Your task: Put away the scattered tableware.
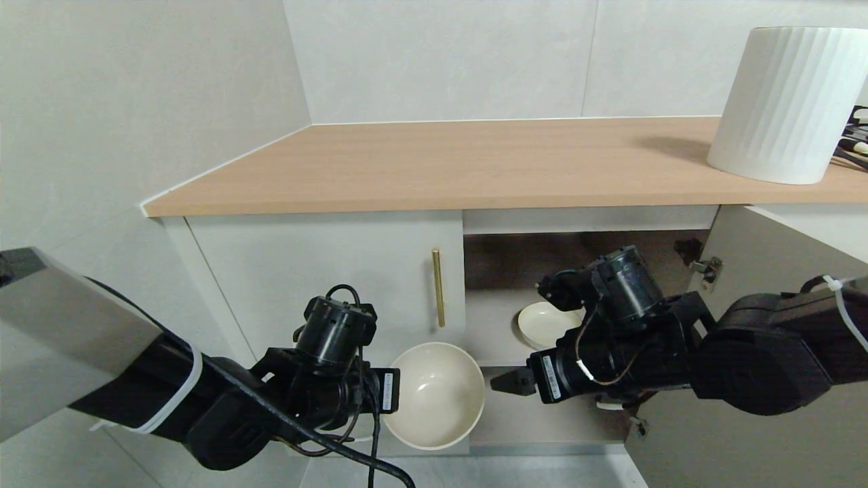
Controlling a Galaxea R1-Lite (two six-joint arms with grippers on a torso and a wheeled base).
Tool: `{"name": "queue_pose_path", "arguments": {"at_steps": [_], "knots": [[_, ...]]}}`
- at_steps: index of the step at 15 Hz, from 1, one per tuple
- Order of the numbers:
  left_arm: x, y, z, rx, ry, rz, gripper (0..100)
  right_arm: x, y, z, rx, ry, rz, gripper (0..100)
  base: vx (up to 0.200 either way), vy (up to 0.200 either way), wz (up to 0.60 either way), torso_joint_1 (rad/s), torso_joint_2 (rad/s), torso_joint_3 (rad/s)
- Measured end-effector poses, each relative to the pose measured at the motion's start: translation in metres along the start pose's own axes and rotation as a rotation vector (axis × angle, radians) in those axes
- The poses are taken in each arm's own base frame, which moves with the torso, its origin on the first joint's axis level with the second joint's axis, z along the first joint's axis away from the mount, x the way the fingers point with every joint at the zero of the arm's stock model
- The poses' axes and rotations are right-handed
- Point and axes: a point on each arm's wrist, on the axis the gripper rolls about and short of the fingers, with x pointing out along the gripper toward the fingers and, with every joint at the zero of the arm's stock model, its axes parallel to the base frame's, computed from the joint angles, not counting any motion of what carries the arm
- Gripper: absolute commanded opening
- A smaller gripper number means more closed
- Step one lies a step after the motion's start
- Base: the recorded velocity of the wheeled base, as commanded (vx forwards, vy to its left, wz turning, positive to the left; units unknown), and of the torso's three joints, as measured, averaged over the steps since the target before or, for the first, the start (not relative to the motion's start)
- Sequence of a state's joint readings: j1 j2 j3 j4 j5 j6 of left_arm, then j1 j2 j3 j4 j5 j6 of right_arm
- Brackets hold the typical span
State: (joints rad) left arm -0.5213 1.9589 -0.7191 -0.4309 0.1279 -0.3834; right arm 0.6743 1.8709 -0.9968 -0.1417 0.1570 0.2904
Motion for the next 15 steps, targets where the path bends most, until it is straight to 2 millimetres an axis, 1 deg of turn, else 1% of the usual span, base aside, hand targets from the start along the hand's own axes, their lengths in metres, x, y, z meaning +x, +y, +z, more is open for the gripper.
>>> {"name": "queue_pose_path", "arguments": {"at_steps": [3,6,9,11,15], "knots": [[0.000,-0.001,-0.001,0.003,0.002,-0.001,0,0.001,0.007,-0.006,-0.027,0.013,-0.007,100,0.000,0.000,0.00,0.000,0.00,0.000],[-0.004,-0.006,-0.002,0.015,-0.002,-0.017,0,0.019,0.012,-0.010,-0.046,-0.006,-0.117,100,0.000,0.000,0.00,0.000,0.00,0.000],[-0.011,-0.011,-0.006,0.036,0.020,-0.026,0,0.034,0.015,-0.009,-0.029,-0.015,-0.139,100,0.000,0.000,0.00,0.000,0.00,0.000],[-0.014,-0.014,-0.006,0.044,0.016,-0.036,0,0.040,0.016,-0.006,-0.001,-0.027,-0.155,100,0.000,0.000,0.00,0.000,0.00,0.000],[-0.017,-0.015,-0.005,0.046,0.010,-0.043,0,0.049,0.014,-0.007,0.005,-0.020,-0.179,100,0.000,0.000,0.00,0.000,0.00,0.000]]}}
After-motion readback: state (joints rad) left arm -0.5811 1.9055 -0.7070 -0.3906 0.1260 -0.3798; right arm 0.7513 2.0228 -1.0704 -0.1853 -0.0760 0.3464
